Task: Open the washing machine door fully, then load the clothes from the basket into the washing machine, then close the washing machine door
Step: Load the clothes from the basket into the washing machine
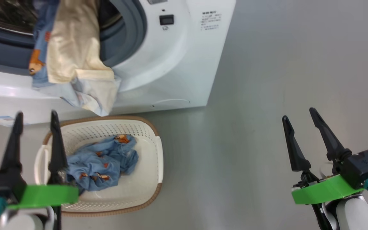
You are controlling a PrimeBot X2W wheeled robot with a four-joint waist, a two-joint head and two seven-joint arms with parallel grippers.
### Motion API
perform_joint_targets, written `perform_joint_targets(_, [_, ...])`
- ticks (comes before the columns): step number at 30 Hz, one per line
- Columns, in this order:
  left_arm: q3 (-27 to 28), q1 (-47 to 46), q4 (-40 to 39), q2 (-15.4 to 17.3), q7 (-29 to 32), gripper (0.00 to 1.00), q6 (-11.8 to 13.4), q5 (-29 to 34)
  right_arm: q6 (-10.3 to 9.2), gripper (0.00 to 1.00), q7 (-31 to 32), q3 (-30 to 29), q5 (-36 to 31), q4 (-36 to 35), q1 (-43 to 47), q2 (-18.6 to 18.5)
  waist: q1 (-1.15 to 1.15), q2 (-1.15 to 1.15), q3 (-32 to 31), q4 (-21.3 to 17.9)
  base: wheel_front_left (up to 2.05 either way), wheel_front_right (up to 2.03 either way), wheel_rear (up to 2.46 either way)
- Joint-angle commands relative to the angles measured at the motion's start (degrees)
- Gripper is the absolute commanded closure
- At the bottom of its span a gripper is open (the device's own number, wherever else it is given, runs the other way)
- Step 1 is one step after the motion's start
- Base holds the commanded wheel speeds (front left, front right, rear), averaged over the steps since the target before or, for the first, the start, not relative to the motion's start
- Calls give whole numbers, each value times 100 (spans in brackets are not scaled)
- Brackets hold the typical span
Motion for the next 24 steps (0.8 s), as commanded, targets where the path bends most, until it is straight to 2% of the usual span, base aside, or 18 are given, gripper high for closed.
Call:
perform_joint_targets(1, [209,86,-200,131,-32,0,80,91,9,0,-27,124,-33,-109,135,-41,0,0,-222,148,0,0,0])
perform_joint_targets(6, [177,551,-321,-40,-32,0,156,190,9,0,-27,67,-56,-47,318,-58,0,0,-507,279,0,0,0])
perform_joint_targets(12, [169,989,-327,-196,-33,0,111,310,9,0,-8,57,-109,6,525,-42,0,0,-865,375,0,0,0])
perform_joint_targets(24, [254,1297,-60,-457,-33,0,-170,296,9,0,86,129,-128,-32,729,29,0,0,-1225,369,0,0,0])
